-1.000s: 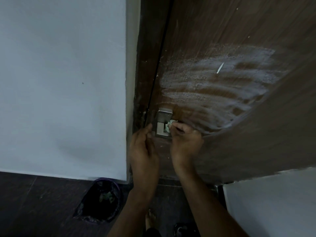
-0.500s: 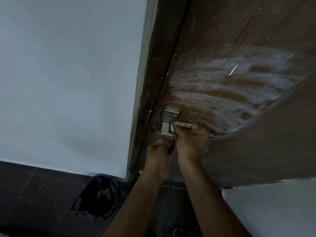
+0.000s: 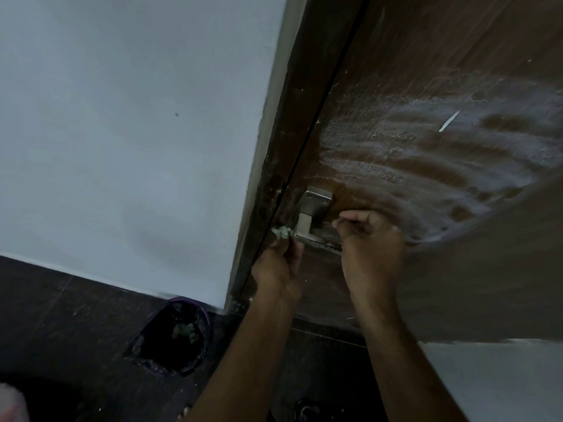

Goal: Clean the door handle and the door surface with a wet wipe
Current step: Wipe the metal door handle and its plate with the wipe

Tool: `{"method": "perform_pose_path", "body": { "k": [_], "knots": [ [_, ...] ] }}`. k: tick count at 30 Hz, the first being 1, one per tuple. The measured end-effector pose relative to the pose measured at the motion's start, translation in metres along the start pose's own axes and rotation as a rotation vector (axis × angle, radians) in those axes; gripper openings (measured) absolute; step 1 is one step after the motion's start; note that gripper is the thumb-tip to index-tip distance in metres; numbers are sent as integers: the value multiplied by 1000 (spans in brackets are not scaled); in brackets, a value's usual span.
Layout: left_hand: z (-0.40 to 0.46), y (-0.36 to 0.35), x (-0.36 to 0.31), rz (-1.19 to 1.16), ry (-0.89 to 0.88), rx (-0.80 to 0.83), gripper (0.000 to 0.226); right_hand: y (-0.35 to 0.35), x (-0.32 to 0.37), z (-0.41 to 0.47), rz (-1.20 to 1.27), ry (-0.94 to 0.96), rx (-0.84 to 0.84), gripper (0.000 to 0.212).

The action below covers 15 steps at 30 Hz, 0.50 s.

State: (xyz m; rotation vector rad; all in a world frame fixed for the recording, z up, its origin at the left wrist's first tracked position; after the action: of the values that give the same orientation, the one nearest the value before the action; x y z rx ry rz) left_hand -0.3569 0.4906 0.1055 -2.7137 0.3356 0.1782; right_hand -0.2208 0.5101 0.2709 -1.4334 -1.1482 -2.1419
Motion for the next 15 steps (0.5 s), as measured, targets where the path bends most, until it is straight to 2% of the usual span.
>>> {"method": "perform_pose_path", "body": {
  "k": [3, 7, 9, 11, 13, 15],
  "knots": [
    [-12, 6, -34, 145, -349, -60, 13, 3, -2, 3, -7, 7, -4, 11],
    [-62, -14, -81, 418, -1076, 2, 22, 5, -3, 3, -10, 35, -22, 13],
    [-77, -23, -88, 502, -1307, 29, 24, 4, -1, 1, -19, 59, -26, 12],
    [-78, -21, -89, 596, -1424, -14, 21, 1, 1, -3, -38, 90, -21, 11],
    [-72, -15, -88, 652, -1436, -55, 21, -6, 1, -9, -88, 129, 10, 12],
    [-77, -16, -91, 609, -1486, -12, 22, -10, 2, -15, -137, 182, 24, 11]
  ]
}}
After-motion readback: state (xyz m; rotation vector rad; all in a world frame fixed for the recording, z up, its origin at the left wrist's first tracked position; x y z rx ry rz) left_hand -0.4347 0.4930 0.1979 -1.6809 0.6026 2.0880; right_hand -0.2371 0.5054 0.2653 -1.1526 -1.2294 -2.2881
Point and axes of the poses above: each hand's wrist, its own z-axis towards the middle knuckle, its own y-axis out of the back of the hand, x = y × z, the point moved 10 cm from there along z, towards the middle knuckle, and after that the axes turned 14 degrees about -x, right-handed, at the moved point
